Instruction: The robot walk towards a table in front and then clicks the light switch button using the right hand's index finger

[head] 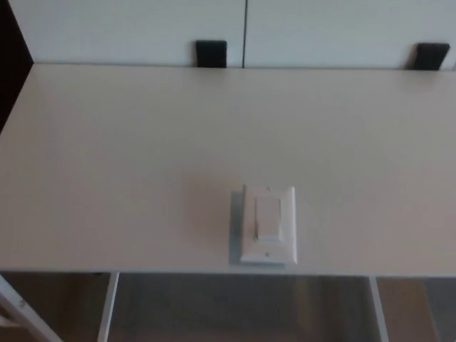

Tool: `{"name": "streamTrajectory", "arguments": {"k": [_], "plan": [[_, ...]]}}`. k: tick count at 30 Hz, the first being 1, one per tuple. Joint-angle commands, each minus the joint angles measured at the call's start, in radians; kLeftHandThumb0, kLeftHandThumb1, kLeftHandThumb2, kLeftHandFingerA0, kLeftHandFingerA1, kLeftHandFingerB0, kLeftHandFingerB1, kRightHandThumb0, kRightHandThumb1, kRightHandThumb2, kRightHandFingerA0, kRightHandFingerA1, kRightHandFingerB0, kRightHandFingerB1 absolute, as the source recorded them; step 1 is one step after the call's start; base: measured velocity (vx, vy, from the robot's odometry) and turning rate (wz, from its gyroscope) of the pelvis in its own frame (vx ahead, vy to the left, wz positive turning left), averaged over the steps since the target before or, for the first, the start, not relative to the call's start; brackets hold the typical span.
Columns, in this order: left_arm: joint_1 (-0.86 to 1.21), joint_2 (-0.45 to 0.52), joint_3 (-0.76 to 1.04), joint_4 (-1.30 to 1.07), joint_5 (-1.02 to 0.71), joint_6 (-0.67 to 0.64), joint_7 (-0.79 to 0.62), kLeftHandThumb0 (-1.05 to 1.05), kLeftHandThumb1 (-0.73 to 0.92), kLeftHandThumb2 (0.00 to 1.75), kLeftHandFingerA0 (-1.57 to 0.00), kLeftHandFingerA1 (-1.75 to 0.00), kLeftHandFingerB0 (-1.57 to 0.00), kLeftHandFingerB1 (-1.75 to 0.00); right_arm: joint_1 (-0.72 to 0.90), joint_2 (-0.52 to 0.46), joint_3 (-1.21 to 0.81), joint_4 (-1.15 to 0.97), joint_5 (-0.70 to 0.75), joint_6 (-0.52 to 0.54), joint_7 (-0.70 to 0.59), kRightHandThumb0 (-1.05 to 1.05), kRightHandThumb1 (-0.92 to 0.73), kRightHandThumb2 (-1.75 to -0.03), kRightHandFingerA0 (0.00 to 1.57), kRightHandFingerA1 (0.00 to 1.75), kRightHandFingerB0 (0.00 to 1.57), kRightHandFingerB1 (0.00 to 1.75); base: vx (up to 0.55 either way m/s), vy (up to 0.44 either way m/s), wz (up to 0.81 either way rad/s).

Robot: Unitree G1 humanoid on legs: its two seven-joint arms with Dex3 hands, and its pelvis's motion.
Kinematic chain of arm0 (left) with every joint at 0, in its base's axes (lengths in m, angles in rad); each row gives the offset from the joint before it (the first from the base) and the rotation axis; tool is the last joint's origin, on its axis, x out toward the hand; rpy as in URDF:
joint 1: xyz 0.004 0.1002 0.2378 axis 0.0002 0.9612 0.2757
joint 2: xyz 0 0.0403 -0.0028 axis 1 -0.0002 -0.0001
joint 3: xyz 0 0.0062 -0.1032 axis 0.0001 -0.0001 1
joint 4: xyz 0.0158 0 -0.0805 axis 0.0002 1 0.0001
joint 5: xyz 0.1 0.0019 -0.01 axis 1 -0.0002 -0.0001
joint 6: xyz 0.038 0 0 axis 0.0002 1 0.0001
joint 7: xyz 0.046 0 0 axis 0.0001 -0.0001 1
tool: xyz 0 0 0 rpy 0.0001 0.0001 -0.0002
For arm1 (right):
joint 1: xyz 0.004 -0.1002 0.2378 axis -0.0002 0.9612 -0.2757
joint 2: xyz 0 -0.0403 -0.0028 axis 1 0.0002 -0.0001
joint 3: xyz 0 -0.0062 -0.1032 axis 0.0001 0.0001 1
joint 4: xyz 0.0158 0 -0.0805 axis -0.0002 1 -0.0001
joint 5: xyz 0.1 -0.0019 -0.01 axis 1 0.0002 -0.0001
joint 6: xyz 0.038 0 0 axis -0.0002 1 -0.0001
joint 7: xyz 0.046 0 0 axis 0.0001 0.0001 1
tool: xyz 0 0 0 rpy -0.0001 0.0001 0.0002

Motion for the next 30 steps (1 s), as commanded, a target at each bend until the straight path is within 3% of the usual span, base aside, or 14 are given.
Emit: {"name": "streamTrajectory", "arguments": {"k": [1,16,17,19,20,28,29,30], "plan": [[-0.015,0.000,0.018,0.004,-0.029,0.029,-0.012,-0.12,0.61,0.97,-0.27,-0.55,-0.11,-0.48,0.012,-0.015,0.003,-0.069,-0.008,0.051,-0.007,-0.38,-0.81,-0.65,0.39,0.54,0.23,0.39,-0.32,-0.155,0.15],[-0.020,0.008,0.014,-0.015,-0.032,0.029,-0.021,-0.12,0.61,0.97,-0.28,-0.56,-0.13,-0.49,-0.010,-0.011,-0.005,-0.032,0.024,0.055,0.015,-0.39,-0.80,-0.65,0.38,0.50,0.22,0.36,-0.11,0.043,-0.06],[-0.020,0.011,0.014,-0.017,-0.033,0.029,-0.024,-0.12,0.62,0.98,-0.28,-0.56,-0.14,-0.49,-0.008,-0.012,-0.001,-0.035,0.011,0.047,0.007,-0.31,-0.58,-1.02,0.32,0.61,0.10,0.49,-0.04,0.253,-0.15],[-0.024,0.015,0.011,-0.014,-0.028,0.024,-0.026,-0.12,0.61,0.98,-0.28,-0.56,-0.14,-0.49,-0.009,-0.015,0.002,-0.036,0.002,0.040,0.004,-0.30,-0.59,-1.02,0.32,0.61,0.10,0.49,-0.05,0.164,0.08],[-0.032,0.020,0.008,-0.007,-0.027,0.024,-0.030,-0.11,0.61,0.98,-0.26,-0.56,-0.14,-0.49,-0.003,-0.010,0.001,-0.053,0.008,0.050,0.005,-0.37,-0.80,-0.65,0.38,0.52,0.23,0.38,0.00,0.000,0.00],[-0.017,0.031,0.002,-0.062,-0.027,0.057,-0.023,-0.12,0.59,0.96,-0.25,-0.55,-0.14,-0.49,-0.020,-0.019,0.004,-0.021,-0.001,0.036,0.015,-0.37,-0.80,-0.64,0.38,0.54,0.22,0.37,-0.04,-0.043,0.04],[-0.014,0.031,0.003,-0.070,-0.030,0.062,-0.022,-0.16,0.79,0.65,-0.33,-0.45,-0.21,-0.38,-0.017,-0.020,0.005,-0.026,0.001,0.034,0.019,-0.33,-0.58,-1.01,0.33,0.62,0.10,0.49,-0.03,-0.090,0.05],[-0.013,0.031,0.003,-0.075,-0.030,0.064,-0.021,-0.12,0.58,0.96,-0.24,-0.54,-0.14,-0.49,-0.014,-0.020,0.004,-0.035,0.008,0.036,0.026,-0.34,-0.58,-1.01,0.32,0.62,0.09,0.49,0.00,0.000,0.00]]}}
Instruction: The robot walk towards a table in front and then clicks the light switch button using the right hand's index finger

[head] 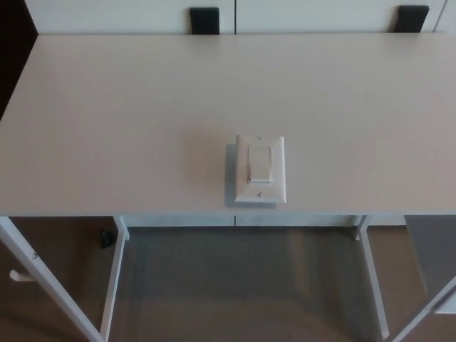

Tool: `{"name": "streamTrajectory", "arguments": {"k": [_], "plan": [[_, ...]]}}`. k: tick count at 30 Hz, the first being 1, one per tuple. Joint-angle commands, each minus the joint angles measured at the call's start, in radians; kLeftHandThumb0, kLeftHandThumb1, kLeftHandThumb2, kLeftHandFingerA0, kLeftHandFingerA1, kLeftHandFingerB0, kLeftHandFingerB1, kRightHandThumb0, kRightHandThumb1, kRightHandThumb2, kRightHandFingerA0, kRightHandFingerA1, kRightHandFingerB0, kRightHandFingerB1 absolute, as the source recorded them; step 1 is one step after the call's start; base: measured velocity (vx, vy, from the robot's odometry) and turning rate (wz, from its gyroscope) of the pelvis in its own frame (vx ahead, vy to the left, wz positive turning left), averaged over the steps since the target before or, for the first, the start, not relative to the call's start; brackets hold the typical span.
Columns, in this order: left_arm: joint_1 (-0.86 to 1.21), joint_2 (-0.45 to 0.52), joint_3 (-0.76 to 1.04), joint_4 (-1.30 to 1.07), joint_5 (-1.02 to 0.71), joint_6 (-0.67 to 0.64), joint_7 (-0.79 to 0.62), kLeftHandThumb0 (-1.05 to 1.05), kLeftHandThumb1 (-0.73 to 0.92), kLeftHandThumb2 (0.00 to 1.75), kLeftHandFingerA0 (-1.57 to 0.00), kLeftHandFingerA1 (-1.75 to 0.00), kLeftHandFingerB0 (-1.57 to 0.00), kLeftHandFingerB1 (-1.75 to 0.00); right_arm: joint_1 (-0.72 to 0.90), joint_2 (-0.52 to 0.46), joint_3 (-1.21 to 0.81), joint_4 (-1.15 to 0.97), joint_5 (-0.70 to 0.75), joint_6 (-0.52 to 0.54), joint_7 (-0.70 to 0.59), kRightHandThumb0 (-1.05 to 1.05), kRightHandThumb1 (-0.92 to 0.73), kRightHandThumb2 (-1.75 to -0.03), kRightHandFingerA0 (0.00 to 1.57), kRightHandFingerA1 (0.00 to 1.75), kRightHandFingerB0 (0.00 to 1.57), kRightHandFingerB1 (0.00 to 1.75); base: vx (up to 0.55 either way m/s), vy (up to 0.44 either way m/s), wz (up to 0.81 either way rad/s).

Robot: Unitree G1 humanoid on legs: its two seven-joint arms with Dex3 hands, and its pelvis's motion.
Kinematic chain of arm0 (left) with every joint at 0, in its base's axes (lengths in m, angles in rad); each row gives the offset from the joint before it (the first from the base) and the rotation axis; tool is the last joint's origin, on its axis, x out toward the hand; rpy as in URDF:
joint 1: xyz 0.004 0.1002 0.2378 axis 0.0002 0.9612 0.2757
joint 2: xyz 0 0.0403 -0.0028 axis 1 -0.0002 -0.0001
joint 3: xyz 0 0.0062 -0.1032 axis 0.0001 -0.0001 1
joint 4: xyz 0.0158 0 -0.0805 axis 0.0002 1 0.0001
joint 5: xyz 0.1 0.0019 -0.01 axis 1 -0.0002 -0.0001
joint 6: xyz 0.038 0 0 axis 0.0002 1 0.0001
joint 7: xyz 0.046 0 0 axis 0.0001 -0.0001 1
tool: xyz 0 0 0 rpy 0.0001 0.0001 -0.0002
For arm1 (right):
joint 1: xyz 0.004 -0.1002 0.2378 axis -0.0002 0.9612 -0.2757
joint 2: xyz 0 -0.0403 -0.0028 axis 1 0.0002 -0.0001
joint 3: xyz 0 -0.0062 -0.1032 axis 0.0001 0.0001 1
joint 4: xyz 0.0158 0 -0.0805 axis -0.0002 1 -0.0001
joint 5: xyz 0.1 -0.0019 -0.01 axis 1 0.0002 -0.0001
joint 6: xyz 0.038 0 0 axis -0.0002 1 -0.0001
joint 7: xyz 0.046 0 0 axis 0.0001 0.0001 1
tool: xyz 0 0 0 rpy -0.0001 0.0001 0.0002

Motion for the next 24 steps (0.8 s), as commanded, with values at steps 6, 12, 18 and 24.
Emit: {"name": "streamTrajectory", "arguments": {"k": [6,12,18,24], "plan": [[0.008,0.022,-0.005,-0.042,0.006,0.038,0.003,-0.16,0.79,0.65,-0.34,-0.45,-0.21,-0.37,0.001,-0.024,0.005,-0.003,-0.013,-0.014,0.004,-0.34,-0.58,-1.01,0.35,0.63,0.11,0.49,0.00,0.000,0.00],[0.007,0.020,-0.010,-0.048,0.012,0.042,0.014,-0.15,0.80,0.66,-0.34,-0.45,-0.21,-0.38,0.002,-0.029,0.016,0.010,-0.054,-0.047,-0.028,-0.40,-0.79,-0.63,0.43,0.51,0.24,0.37,0.00,0.000,0.00],[0.001,0.026,-0.010,-0.040,0.003,0.040,0.001,-0.14,0.79,0.65,-0.33,-0.45,-0.20,-0.37,0.043,-0.004,0.033,-0.029,-0.054,-0.202,-0.031,-0.50,-0.76,-0.61,0.44,0.47,0.30,0.39,0.00,0.000,0.00],[-0.019,0.033,-0.022,-0.034,0.015,0.031,-0.002,-0.15,0.79,0.65,-0.34,-0.45,-0.20,-0.37,0.299,0.017,0.056,-0.724,-0.037,-0.285,-0.025,-0.52,-0.77,-0.61,0.40,0.45,0.32,0.39,0.00,0.000,0.00]]}}
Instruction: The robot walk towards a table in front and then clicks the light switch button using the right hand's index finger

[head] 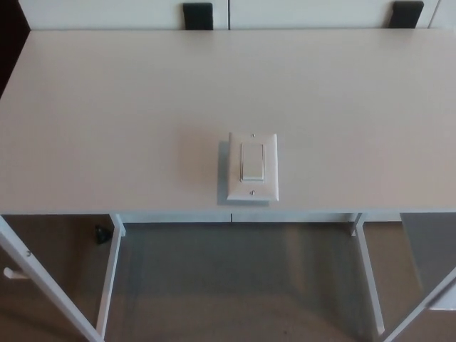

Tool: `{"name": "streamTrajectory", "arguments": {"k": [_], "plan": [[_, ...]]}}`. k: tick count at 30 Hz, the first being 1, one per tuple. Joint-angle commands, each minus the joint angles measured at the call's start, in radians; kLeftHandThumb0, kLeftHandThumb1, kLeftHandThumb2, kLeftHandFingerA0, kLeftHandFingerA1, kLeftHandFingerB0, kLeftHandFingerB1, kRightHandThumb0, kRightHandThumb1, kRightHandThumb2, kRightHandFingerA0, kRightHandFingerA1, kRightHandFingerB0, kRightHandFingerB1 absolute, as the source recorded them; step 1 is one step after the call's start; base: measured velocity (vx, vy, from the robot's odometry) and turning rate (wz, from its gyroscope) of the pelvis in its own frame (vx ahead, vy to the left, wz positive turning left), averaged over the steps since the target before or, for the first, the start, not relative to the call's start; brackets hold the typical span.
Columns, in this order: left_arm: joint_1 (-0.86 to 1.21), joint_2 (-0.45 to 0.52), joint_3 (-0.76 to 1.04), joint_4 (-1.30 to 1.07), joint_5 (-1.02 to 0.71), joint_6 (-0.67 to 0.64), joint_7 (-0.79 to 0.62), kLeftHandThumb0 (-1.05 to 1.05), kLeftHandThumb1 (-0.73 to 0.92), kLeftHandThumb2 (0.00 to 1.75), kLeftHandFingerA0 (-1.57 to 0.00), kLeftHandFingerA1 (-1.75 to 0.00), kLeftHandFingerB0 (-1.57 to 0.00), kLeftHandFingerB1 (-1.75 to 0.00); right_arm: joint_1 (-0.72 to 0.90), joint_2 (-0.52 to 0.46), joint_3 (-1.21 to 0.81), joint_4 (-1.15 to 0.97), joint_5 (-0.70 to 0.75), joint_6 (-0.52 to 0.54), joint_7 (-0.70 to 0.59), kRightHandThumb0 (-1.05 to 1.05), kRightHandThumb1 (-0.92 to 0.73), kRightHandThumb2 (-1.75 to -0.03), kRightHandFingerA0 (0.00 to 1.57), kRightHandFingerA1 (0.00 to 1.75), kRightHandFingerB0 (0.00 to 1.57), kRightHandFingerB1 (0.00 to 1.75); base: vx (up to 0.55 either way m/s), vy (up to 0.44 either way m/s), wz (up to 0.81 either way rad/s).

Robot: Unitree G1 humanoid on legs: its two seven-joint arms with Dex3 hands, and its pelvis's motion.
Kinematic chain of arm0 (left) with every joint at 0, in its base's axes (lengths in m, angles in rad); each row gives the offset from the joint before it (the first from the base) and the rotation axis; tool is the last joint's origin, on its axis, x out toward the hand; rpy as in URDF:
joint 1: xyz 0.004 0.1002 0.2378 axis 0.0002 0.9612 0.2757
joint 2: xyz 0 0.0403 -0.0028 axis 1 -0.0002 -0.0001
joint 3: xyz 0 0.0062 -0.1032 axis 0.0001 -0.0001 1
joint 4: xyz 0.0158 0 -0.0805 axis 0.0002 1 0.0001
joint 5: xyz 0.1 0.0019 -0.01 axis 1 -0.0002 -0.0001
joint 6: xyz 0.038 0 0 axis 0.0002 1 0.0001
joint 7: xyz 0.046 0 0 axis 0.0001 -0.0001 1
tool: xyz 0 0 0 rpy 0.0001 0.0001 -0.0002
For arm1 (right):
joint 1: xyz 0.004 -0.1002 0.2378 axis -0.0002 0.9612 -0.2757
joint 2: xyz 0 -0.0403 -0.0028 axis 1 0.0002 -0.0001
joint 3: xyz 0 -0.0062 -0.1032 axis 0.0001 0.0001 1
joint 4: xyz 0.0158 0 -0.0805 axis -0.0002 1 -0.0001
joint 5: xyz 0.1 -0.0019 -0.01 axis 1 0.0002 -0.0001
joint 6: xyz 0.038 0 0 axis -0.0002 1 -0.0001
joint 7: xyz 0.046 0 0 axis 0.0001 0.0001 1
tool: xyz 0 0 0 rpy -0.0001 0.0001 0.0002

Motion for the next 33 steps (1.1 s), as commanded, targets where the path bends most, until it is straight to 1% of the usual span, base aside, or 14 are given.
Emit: {"name": "streamTrajectory", "arguments": {"k": [1,2,6,9,13,14,15,16,17,19,25,30,32,33], "plan": [[-0.016,0.021,-0.010,0.008,0.017,0.018,0.001,-0.15,0.80,0.66,-0.34,-0.44,-0.20,-0.37,0.243,0.012,0.006,-0.668,0.026,-0.132,-0.004,-0.52,-0.57,-0.98,0.34,0.58,0.20,0.50,0.00,0.000,0.00],[-0.016,0.023,-0.011,0.002,0.019,0.019,0.003,-0.11,0.60,0.97,-0.25,-0.54,-0.13,-0.49,0.248,0.014,-0.011,-0.743,0.035,-0.140,-0.008,-0.63,-0.59,-0.98,0.34,0.57,0.22,0.49,0.00,0.000,0.00],[-0.017,0.026,-0.012,-0.002,0.020,0.014,0.000,-0.10,0.61,0.97,-0.25,-0.54,-0.14,-0.49,0.231,0.020,-0.069,-0.888,0.037,-0.152,-0.022,-0.52,-0.55,-0.98,0.36,0.59,0.20,0.50,0.00,0.000,0.00],[-0.029,0.027,-0.008,0.008,0.018,0.007,-0.001,-0.11,0.58,0.96,-0.27,-0.56,-0.15,-0.50,0.103,0.022,-0.130,-0.994,-0.021,-0.170,-0.047,-0.53,-0.56,-0.96,0.34,0.59,0.21,0.51,0.00,0.000,0.00],[-0.032,0.023,-0.003,0.004,0.012,0.011,0.001,-0.11,0.58,0.95,-0.25,-0.55,-0.14,-0.49,-0.079,0.000,-0.166,-1.069,-0.168,-0.092,-0.059,-0.61,-0.55,-0.94,0.34,0.63,0.28,0.56,0.00,0.000,0.00],[-0.033,0.022,-0.004,-0.001,0.013,0.015,0.005,-0.11,0.58,0.95,-0.26,-0.55,-0.14,-0.49,-0.133,-0.011,-0.159,-1.081,-0.221,-0.058,-0.052,-0.56,-0.72,-0.63,0.33,0.60,0.34,0.50,0.00,0.000,0.00],[-0.033,0.023,-0.005,-0.007,0.016,0.022,0.009,-0.12,0.57,0.94,-0.27,-0.55,-0.13,-0.49,-0.210,-0.026,-0.142,-1.059,-0.289,-0.047,-0.047,-0.59,-0.56,-0.97,0.39,0.68,0.31,0.59,0.00,0.000,0.00],[-0.032,0.023,-0.006,-0.010,0.017,0.026,0.011,-0.12,0.57,0.94,-0.27,-0.55,-0.13,-0.49,-0.253,-0.034,-0.132,-1.039,-0.325,-0.049,-0.046,-0.59,-0.56,-0.97,0.39,0.68,0.31,0.59,0.00,0.000,0.00],[-0.035,0.022,-0.008,-0.012,0.019,0.027,0.014,-0.12,0.56,0.94,-0.28,-0.55,-0.13,-0.48,-0.344,-0.055,-0.106,-1.008,-0.401,-0.033,-0.034,-0.57,-0.72,-0.61,0.38,0.65,0.39,0.53,0.00,0.000,0.00],[-0.036,0.020,-0.008,-0.013,0.017,0.026,0.014,-0.11,0.58,0.95,-0.27,-0.55,-0.13,-0.48,-0.459,-0.078,-0.060,-0.960,-0.494,-0.006,-0.011,-0.58,-0.67,-0.60,0.42,0.63,0.45,0.53,0.00,0.000,0.00],[-0.042,0.020,-0.005,-0.019,0.013,0.034,0.015,-0.10,0.57,0.95,-0.25,-0.54,-0.14,-0.49,-0.717,-0.143,0.070,-0.758,-0.733,0.067,0.034,-0.61,-0.59,-0.58,0.47,0.45,0.54,0.43,0.00,0.000,0.00],[-0.040,0.031,-0.017,-0.026,0.024,0.021,0.008,-0.11,0.58,0.95,-0.25,-0.54,-0.13,-0.49,-0.845,-0.188,0.146,-0.603,-0.861,0.087,0.005,-0.68,-0.55,-0.57,0.50,0.44,0.55,0.42,0.00,0.000,0.00],[-0.046,0.031,-0.021,-0.031,0.029,0.024,0.015,-0.11,0.57,0.95,-0.26,-0.55,-0.15,-0.49,-0.910,-0.196,0.209,-0.525,-0.932,0.126,0.022,-0.73,-0.52,-0.60,0.40,0.41,0.49,0.41,0.00,0.000,0.00],[-0.049,0.031,-0.022,-0.033,0.028,0.026,0.014,-0.11,0.57,0.95,-0.26,-0.54,-0.14,-0.49,-0.927,-0.195,0.224,-0.507,-0.944,0.138,0.025,-0.70,-0.44,-0.88,0.27,0.48,0.49,0.55,0.00,0.000,0.00]]}}
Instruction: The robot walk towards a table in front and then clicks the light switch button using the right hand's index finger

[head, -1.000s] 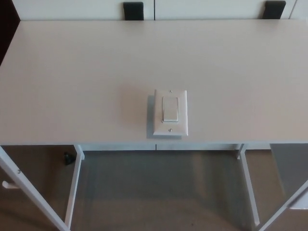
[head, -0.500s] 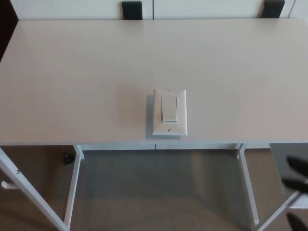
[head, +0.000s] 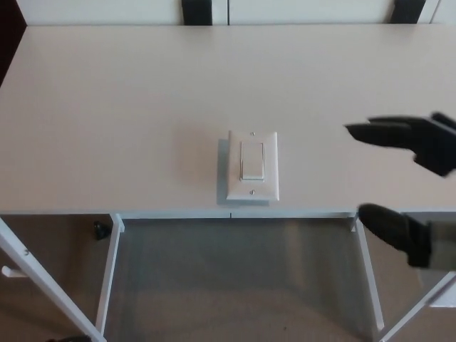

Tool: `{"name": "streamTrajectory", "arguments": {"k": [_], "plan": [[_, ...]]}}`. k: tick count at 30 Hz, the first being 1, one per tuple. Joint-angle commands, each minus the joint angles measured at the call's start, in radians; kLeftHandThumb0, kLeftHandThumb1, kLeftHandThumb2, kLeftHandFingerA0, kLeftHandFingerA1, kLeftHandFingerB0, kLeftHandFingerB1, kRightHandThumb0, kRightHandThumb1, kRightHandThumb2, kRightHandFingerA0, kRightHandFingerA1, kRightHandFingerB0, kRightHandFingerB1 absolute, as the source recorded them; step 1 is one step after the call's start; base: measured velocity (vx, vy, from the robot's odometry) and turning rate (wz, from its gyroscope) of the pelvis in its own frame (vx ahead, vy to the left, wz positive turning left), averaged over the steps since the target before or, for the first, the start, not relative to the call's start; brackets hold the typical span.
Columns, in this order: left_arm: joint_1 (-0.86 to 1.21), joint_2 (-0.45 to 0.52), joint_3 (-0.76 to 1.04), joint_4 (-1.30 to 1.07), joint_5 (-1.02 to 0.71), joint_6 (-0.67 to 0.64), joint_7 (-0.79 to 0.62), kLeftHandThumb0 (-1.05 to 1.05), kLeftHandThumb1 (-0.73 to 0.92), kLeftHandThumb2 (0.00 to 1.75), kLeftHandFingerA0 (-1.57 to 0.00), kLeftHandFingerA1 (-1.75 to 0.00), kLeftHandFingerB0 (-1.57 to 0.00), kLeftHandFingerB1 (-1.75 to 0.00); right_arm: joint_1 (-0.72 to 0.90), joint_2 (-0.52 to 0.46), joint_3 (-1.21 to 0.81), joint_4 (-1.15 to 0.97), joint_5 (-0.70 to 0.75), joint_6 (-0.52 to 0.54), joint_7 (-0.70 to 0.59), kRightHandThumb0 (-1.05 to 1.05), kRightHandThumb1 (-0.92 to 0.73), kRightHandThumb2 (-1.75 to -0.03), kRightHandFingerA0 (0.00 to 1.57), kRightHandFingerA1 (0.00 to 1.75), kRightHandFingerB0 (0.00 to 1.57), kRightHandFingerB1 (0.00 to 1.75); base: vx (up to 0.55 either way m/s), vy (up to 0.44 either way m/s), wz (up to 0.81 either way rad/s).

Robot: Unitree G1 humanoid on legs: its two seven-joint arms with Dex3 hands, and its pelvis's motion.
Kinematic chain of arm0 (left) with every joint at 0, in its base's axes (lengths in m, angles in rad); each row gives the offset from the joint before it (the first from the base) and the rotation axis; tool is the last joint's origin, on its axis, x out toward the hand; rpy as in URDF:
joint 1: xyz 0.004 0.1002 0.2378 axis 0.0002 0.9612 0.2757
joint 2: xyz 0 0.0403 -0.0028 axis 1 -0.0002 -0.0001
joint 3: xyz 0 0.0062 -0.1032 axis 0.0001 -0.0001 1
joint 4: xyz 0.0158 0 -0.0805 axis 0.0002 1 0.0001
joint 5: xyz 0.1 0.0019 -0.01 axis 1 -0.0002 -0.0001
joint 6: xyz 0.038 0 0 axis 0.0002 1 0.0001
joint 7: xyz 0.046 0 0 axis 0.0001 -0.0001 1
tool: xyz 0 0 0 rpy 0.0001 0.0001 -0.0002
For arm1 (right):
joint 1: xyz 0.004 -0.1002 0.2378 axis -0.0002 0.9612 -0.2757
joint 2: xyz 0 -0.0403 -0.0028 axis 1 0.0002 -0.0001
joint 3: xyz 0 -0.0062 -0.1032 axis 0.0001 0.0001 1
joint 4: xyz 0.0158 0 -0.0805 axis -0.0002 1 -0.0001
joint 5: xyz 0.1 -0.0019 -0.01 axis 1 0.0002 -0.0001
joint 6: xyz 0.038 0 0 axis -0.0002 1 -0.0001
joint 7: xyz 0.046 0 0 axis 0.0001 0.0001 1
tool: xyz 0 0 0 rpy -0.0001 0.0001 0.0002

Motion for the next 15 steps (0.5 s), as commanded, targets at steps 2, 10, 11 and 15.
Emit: {"name": "streamTrajectory", "arguments": {"k": [2,10,11,15], "plan": [[-0.014,0.037,-0.008,-0.022,0.028,0.013,0.004,-0.11,0.56,0.94,-0.25,-0.54,-0.14,-0.49,-0.389,-0.131,0.231,0.268,-0.670,0.150,0.068,-0.75,-0.47,-0.84,0.26,0.48,0.37,0.47,0.00,0.000,0.00],[-0.036,0.044,-0.020,-0.021,0.032,0.014,0.000,-0.15,0.76,0.63,-0.34,-0.45,-0.21,-0.37,-0.496,-0.085,0.370,0.416,-0.778,0.293,0.115,-0.89,-0.53,-0.87,0.05,0.33,0.21,0.41,0.00,0.000,0.00],[-0.038,0.046,-0.021,-0.021,0.030,0.012,-0.005,-0.15,0.76,0.63,-0.34,-0.45,-0.21,-0.37,-0.510,-0.077,0.389,0.438,-0.785,0.315,0.130,-0.89,-0.53,-0.87,0.05,0.33,0.21,0.41,0.00,0.000,0.00],[-0.046,0.050,-0.027,-0.017,0.041,0.008,0.000,-0.12,0.56,0.94,-0.28,-0.56,-0.13,-0.49,-0.540,-0.052,0.450,0.519,-0.819,0.365,0.102,-0.90,-0.54,-0.91,0.03,0.32,0.23,0.43,0.00,0.000,0.00]]}}
